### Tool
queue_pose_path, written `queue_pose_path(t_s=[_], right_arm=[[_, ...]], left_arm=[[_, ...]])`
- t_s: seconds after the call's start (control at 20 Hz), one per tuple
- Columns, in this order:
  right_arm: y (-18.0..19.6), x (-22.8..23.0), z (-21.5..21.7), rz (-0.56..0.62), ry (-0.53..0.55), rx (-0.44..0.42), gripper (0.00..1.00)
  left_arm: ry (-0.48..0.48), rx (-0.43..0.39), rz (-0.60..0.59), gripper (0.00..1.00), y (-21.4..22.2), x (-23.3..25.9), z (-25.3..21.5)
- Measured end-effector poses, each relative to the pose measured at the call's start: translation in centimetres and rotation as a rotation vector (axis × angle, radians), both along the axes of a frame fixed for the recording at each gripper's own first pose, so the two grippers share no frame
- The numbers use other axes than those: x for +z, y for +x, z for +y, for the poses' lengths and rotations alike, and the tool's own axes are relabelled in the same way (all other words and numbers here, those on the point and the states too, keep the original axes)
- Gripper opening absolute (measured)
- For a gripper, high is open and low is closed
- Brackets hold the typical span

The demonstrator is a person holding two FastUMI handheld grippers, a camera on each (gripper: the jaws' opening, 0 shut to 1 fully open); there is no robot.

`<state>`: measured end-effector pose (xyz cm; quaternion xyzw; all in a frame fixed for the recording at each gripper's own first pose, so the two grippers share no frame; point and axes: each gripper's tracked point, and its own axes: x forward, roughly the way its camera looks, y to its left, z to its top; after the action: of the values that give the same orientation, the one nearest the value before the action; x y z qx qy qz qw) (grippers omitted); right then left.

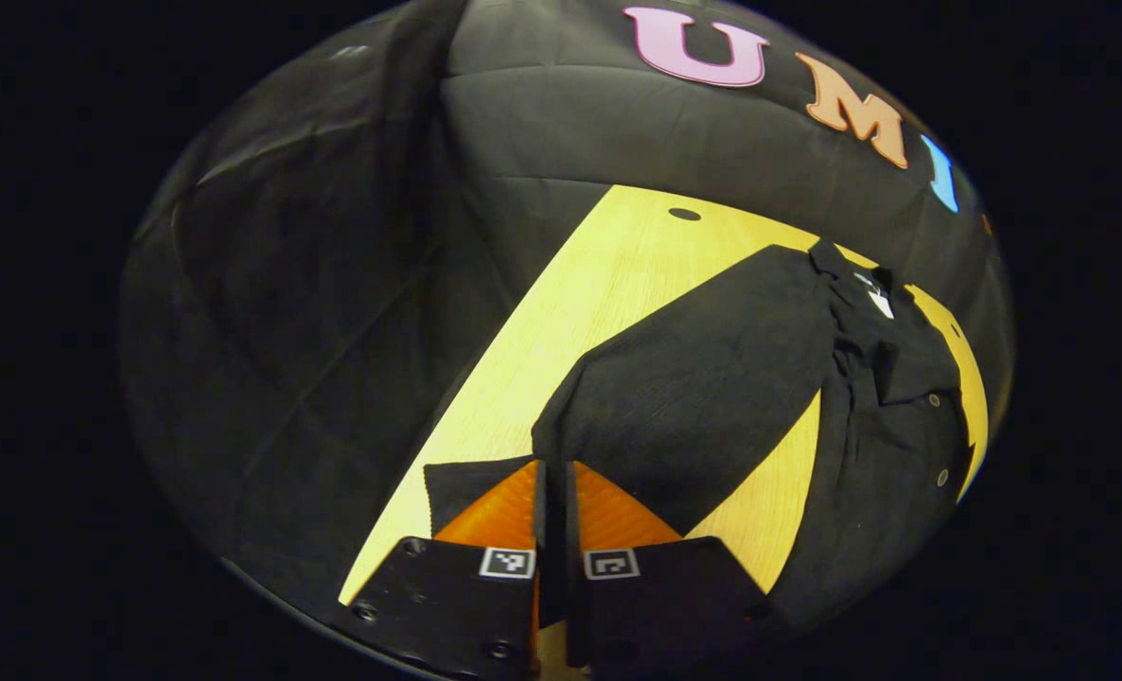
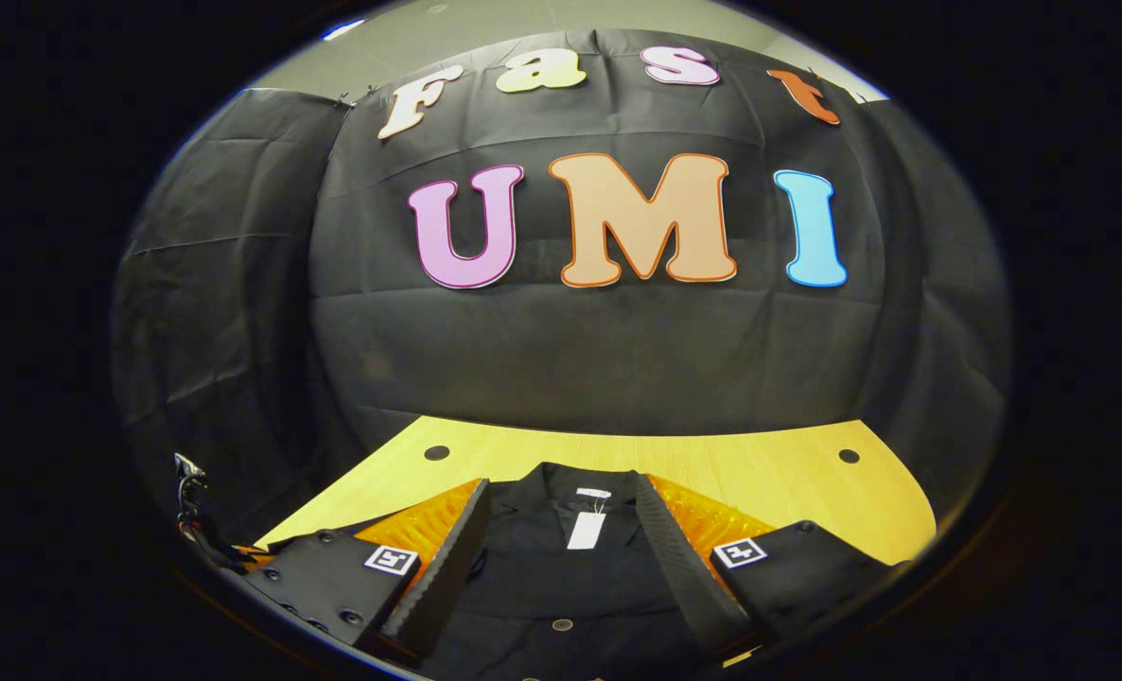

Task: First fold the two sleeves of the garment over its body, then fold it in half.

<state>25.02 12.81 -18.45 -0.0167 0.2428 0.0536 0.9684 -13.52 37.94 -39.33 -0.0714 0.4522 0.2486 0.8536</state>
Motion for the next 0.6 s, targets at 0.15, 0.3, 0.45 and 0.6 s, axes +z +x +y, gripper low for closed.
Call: queue_pose_path(t_s=[0.15,0.3,0.45,0.6], right_arm=[[-0.7,0.1,-1.3,-0.001,0.0,0.002,0.94],[-1.6,0.4,-2.9,-0.006,0.007,-0.001,0.97],[-2.2,0.7,-4.8,-0.014,0.021,-0.017,0.94],[-2.6,1.1,-6.3,-0.028,0.047,-0.03,0.94]], left_arm=[[-0.029,0.054,-0.031,0.0,0.9,1.4,-1.0],[-0.011,0.032,-0.127,0.0,3.8,4.6,-1.9],[0.061,-0.019,-0.168,0.0,6.4,7.7,-2.0],[0.077,-0.066,-0.2,0.0,9.4,10.1,-3.5]])
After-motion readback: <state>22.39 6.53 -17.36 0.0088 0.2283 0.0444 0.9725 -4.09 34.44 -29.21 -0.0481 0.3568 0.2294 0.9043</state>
